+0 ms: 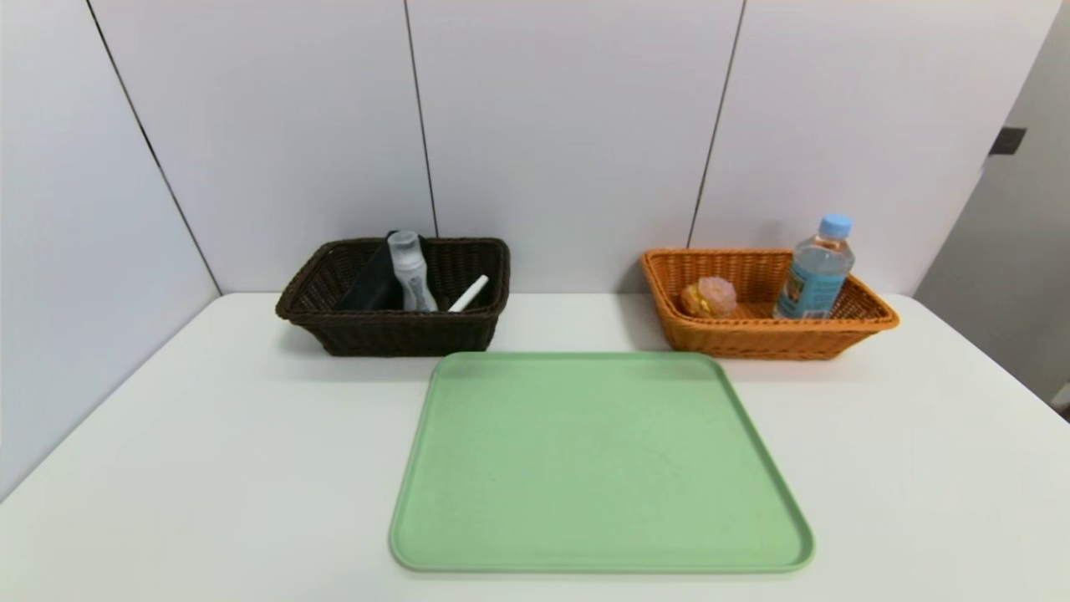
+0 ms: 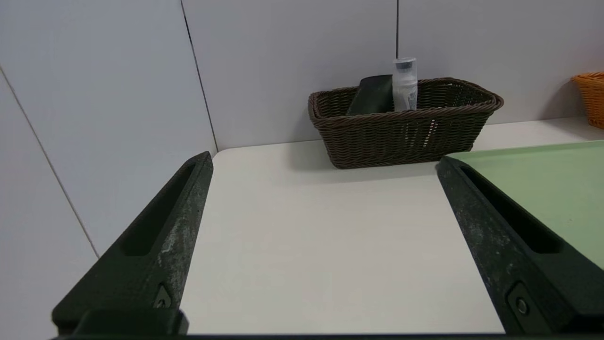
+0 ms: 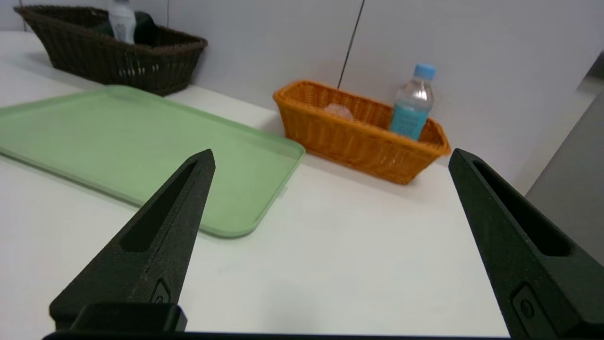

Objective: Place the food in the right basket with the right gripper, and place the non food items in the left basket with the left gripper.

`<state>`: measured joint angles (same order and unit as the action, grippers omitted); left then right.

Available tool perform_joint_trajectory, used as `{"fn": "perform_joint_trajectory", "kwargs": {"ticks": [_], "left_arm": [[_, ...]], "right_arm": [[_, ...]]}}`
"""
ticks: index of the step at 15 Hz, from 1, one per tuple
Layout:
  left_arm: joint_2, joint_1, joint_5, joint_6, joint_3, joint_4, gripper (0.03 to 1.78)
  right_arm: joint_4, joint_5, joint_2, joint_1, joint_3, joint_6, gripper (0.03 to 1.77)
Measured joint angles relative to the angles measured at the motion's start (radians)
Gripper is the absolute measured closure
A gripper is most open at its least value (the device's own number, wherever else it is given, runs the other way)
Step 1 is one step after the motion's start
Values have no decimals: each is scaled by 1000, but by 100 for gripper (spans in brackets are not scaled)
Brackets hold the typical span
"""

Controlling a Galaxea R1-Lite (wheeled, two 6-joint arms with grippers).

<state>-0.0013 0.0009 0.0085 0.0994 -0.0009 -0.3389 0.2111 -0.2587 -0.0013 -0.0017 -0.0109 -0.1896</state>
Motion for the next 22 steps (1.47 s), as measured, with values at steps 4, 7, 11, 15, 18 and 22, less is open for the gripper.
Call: {"fn": "perform_joint_trajectory", "kwargs": {"ticks": [4, 7, 11, 15, 18, 22], "left_arm": [[0, 0, 4, 11, 1, 55, 12], [0, 0, 24, 16, 1, 129, 12], [0, 1, 14, 7, 1, 212, 12], [0, 0, -18, -42, 1, 306, 12], [0, 0, -7, -119, 1, 292, 12], [1, 0, -6, -120, 1, 291, 12]], "right_arm": [[-74, 141, 0, 0, 10, 5, 9], [-161, 239, 0, 0, 10, 12, 9], [-211, 238, 0, 0, 11, 59, 9], [-210, 265, 1, 0, 10, 199, 9], [-210, 266, 1, 0, 10, 210, 9], [-206, 268, 1, 0, 10, 210, 9]]}}
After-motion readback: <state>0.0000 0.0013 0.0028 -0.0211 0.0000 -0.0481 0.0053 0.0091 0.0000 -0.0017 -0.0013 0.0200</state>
